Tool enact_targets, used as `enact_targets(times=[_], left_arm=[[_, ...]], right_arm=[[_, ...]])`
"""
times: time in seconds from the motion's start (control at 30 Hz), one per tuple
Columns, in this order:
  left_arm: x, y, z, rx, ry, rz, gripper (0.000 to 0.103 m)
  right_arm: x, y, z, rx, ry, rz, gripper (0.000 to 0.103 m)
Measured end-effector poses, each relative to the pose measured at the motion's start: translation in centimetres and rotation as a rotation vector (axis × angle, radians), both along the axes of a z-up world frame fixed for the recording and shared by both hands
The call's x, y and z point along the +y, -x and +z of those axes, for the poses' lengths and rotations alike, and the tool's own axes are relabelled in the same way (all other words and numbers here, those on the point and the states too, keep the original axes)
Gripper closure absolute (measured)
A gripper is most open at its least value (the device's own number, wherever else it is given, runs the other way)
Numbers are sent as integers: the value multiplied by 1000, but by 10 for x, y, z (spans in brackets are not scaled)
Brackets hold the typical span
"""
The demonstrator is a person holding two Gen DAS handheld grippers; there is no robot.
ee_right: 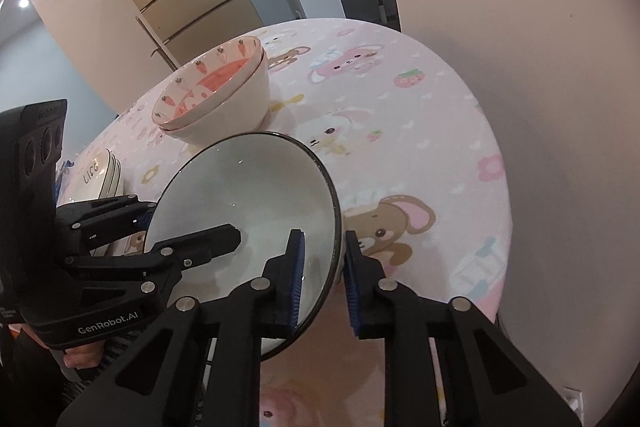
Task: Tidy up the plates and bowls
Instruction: 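Close both grippers on the rim of the white bowl, then lift the white bowl with both grippers and carry it toward the pink bowls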
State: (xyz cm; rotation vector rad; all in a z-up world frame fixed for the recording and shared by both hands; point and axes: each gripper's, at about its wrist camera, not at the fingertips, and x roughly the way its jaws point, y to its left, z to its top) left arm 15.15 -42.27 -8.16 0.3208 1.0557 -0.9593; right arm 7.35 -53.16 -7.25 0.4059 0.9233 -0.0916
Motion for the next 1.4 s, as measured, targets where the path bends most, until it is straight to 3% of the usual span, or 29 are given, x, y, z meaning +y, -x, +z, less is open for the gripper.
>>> enact_targets(times=[0.23,0.27,0.3,0.33,0.4,0.53,0.73,1.1,1.4], left_arm=[[5,4,-3,60,38,-3,66],[5,7,-2,48,39,-13,69],[5,11,1,36,43,-35,80],[4,14,3,32,43,-50,82],[-2,23,5,-4,31,-50,83],[1,24,7,16,23,-23,85],[10,32,27,-62,44,-15,85],[55,30,106,-265,223,115,85],[103,3,158,-469,314,265,86]], right_arm=[[2,17,-7,-20,-29,-12,84],[1,20,-9,-17,-47,-17,84],[2,23,-10,-14,-56,-26,84],[3,26,-10,-18,-55,-29,84],[7,32,-11,-23,-39,-34,84],[5,37,-9,-37,-50,-49,88],[9,34,13,-71,35,-50,90],[36,23,94,-263,174,-30,92],[64,-27,141,-431,149,44,92]])
